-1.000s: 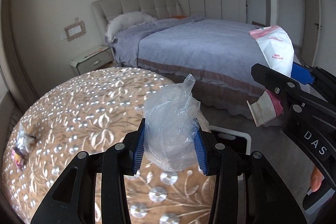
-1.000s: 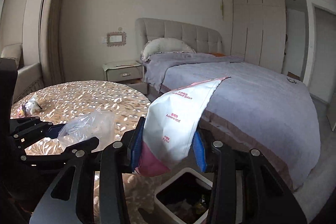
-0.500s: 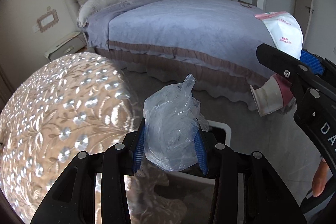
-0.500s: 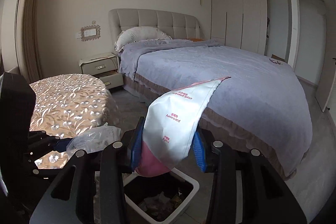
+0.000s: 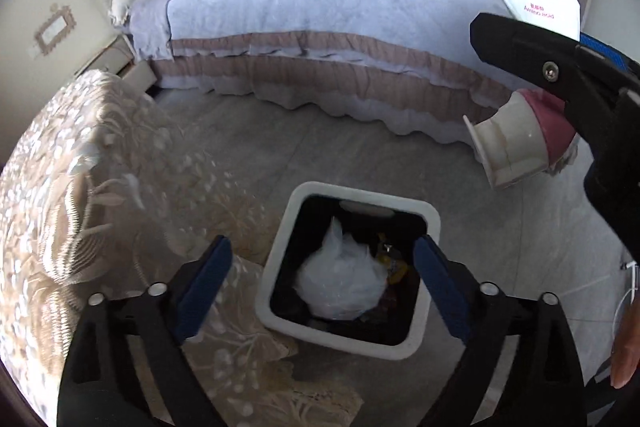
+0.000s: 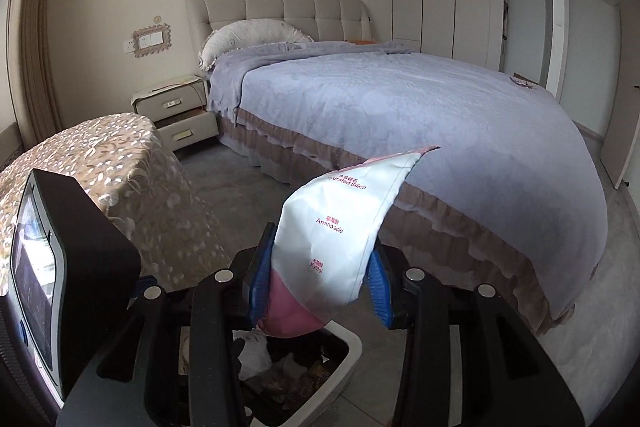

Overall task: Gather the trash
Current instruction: 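Carry the clear plastic bag and pink-white tube over the white bin, then open left gripper to drop bag while right gripper drops tube into bin, then move both grippers back over the table toward the remaining trash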

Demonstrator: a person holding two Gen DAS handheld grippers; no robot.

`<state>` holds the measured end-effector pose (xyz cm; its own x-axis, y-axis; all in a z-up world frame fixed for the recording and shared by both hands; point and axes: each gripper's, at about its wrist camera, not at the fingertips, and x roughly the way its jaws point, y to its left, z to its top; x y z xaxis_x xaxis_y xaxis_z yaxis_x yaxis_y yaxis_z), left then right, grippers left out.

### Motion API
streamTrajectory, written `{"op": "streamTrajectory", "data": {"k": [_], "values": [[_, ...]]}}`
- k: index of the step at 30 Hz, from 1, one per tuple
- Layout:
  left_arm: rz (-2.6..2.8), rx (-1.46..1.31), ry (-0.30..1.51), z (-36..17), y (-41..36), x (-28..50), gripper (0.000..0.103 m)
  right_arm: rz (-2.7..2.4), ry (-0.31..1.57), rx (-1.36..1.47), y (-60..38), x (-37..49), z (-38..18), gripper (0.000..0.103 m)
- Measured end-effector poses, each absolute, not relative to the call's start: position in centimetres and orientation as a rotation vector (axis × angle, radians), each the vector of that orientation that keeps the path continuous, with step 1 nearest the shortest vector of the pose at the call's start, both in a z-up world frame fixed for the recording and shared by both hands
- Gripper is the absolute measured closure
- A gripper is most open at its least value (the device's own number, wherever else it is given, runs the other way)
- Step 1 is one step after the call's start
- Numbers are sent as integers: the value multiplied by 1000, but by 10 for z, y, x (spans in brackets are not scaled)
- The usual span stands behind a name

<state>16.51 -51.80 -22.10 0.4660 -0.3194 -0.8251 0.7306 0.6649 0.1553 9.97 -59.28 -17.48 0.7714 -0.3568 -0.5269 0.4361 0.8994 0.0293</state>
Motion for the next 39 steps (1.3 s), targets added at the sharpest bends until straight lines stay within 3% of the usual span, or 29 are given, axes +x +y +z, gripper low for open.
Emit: {"op": "streamTrajectory", "data": {"k": [10, 17, 29, 30, 31, 32, 39], "values": [[-665, 612, 834, -219, -524, 160, 5, -393, 609, 194, -611, 119, -201, 60], [-480, 726, 521, -171, -514, 134, 5, -308, 648, 296, -631, 127, -220, 59], [-479, 541, 620, -136, -475, 159, 5, -213, 717, 228, -600, 144, -247, 59], [-482, 528, 625, -136, -471, 162, 5, -204, 725, 210, -595, 146, -248, 50], [-483, 522, 628, -136, -469, 164, 5, -192, 737, 194, -592, 148, -249, 19], [-475, 520, 627, -135, -467, 165, 5, -196, 737, 167, -588, 148, -248, 5], [-486, 452, 632, -123, -448, 167, 5, -222, 683, 73, -569, 142, -227, 5]]}}
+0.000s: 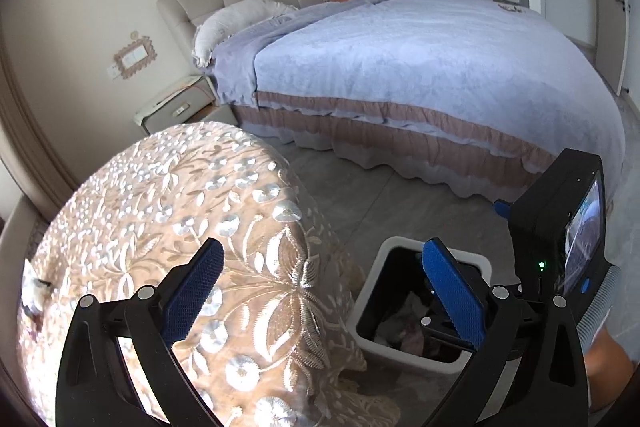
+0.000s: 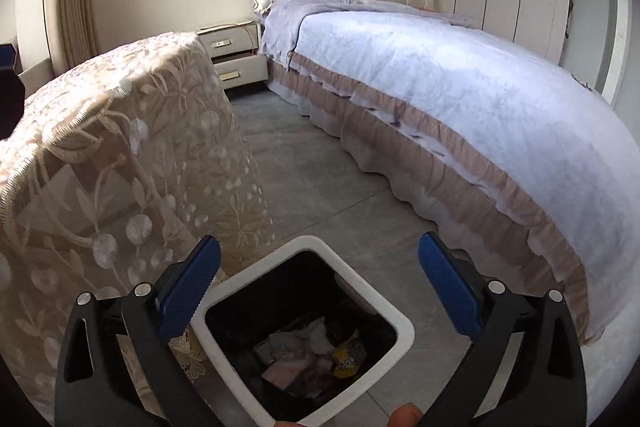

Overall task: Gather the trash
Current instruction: 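Move both grippers back over the table toward the remaining trash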

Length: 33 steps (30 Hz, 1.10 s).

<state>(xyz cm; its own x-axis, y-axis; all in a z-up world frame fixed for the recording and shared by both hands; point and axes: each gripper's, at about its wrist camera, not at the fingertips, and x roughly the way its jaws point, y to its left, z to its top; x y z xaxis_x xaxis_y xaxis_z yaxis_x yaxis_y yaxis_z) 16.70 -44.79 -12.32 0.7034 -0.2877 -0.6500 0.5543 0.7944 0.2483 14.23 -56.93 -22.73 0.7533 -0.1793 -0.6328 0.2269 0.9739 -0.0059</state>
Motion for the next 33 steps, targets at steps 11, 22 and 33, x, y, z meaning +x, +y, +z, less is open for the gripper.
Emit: {"op": "streamTrajectory", "data": {"k": [11, 22, 33], "values": [[-440, 369, 570, -84, -394, 153, 5, -218, 498, 55, -544, 114, -147, 5], [-313, 271, 510, -48, -296, 144, 5, -112, 351, 45, -479, 105, -75, 5], [-127, 167, 509, -36, -180, 157, 5, 68, 319, -63, -364, 135, -45, 5]]}}
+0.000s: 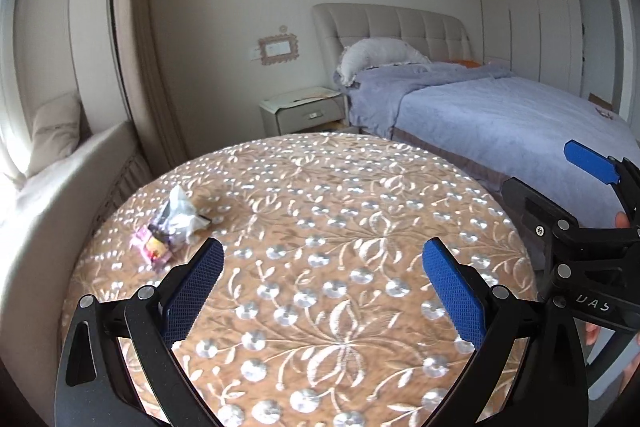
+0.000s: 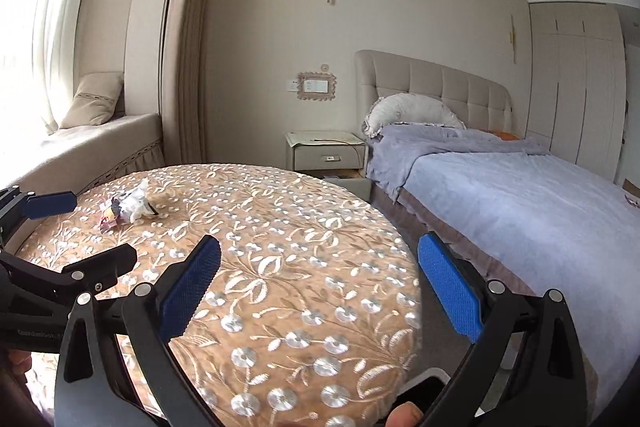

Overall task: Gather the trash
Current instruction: 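Move both grippers back over the table toward the remaining trash, then grasp the pink snack wrapper with left gripper while right grasps tissue and cup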

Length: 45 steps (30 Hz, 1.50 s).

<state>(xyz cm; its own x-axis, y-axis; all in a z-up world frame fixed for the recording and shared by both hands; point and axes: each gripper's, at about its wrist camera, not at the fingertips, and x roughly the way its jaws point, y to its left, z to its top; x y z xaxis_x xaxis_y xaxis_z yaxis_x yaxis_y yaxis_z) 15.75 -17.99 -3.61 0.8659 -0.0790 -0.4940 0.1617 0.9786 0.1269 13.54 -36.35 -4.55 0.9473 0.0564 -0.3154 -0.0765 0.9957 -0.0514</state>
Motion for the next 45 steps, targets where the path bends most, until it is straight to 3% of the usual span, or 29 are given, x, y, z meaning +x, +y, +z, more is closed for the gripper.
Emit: {"op": "streamTrajectory", "data": {"k": [20, 35, 45], "values": [[190, 16, 622, -56, 22, 229, 5, 301, 372, -239, -169, 230, -38, 5], [119, 51, 696, -81, 70, 319, 5, 363, 522, -300, -94, 337, -82, 5], [-8, -141, 849, -116, 103, 377, 5, 417, 667, -260, -84, 382, -112, 5]]}}
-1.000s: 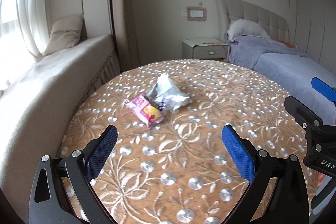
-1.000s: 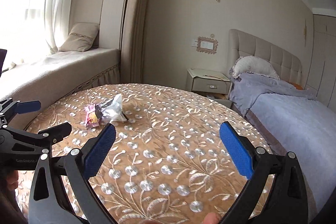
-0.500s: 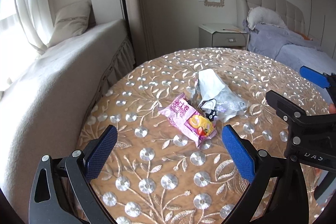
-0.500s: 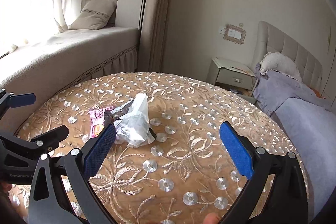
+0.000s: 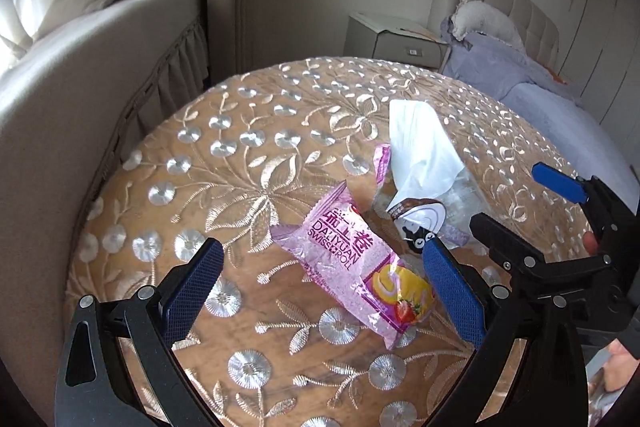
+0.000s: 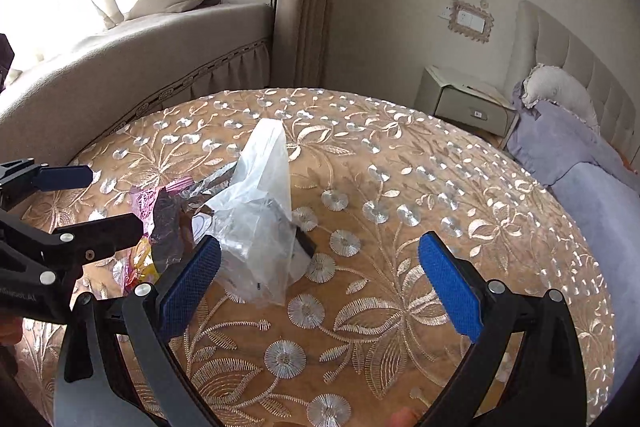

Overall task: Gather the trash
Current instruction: 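Grasp the pink snack wrapper with left gripper while right grasps tissue and cup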

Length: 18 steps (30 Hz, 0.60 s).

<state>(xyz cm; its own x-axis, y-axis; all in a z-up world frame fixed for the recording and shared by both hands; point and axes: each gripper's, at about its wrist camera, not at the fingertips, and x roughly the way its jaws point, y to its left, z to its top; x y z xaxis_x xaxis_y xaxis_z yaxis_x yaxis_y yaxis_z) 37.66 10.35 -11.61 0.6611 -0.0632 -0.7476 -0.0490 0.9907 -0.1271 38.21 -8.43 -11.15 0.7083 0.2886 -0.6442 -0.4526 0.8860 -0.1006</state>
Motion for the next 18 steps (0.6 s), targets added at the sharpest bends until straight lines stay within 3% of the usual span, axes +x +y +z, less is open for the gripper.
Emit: {"op": "streamTrajectory", "data": {"k": [4, 6, 9, 10, 13, 15, 17, 18], "values": [[-34, -140, 899, -131, 103, 391, 9, 417, 704, -271, -81, 395, -122, 5], [-57, -122, 930, -139, 98, 395, 29, 432, 738, -280, -79, 402, -128, 9], [-12, -3, 922, -146, 83, 394, 51, 503, 757, -225, -80, 406, -129, 38], [-14, 22, 914, -146, 78, 393, 53, 507, 753, -235, -77, 406, -128, 47], [-39, 46, 900, -146, 66, 389, 61, 545, 777, -281, -65, 407, -131, 60], [-44, 29, 896, -146, 67, 388, 67, 562, 789, -303, -59, 408, -132, 58], [-48, -1, 895, -145, 72, 389, 70, 532, 765, -357, -53, 407, -132, 31], [-52, -15, 894, -145, 76, 390, 72, 516, 749, -367, -51, 407, -131, 29]]}}
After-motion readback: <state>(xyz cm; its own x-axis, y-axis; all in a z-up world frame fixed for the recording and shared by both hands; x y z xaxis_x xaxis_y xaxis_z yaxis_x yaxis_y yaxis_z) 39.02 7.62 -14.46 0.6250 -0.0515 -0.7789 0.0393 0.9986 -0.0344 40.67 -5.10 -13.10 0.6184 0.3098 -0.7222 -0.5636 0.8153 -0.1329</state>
